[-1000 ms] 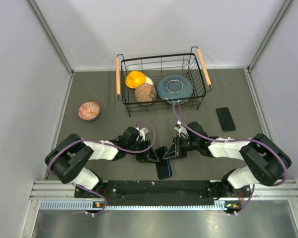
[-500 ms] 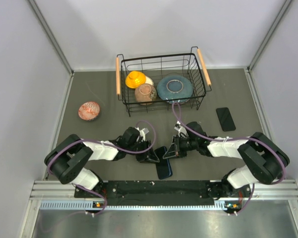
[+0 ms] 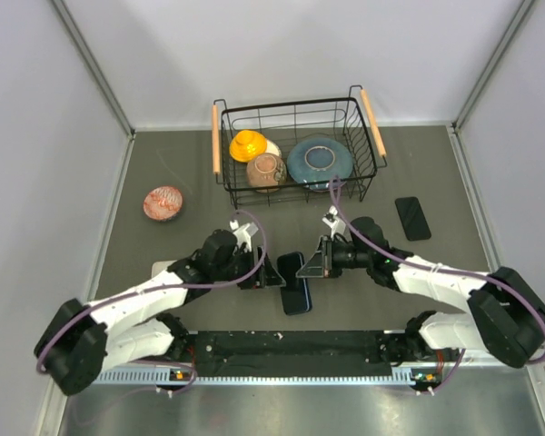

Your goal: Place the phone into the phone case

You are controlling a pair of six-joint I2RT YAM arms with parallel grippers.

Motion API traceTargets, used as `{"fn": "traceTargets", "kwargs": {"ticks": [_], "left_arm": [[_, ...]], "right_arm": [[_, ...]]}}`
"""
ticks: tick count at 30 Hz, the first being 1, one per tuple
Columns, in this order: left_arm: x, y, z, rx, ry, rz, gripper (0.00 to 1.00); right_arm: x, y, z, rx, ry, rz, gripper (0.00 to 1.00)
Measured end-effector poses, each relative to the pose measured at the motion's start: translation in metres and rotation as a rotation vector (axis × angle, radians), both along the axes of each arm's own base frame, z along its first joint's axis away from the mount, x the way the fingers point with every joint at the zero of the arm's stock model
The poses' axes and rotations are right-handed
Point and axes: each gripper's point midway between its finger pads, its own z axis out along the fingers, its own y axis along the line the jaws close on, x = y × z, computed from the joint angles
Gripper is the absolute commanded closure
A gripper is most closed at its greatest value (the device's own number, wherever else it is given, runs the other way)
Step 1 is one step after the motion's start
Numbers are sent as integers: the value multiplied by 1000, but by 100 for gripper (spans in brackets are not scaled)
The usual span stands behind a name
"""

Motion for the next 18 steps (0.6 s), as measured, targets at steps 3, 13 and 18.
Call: {"fn": "traceTargets", "kwargs": {"ticks": [3, 13, 18], "left_arm": [[0, 0, 26, -64, -73, -5, 27], [-3, 6, 86, -218, -221, 30, 21], [-2, 3, 92, -246, -226, 33, 23]], "right_arm": [[2, 4, 25, 91, -52, 1, 100], [-9, 13, 80, 309, -132, 69, 100], [-15, 15, 100, 387, -160, 109, 100]]}}
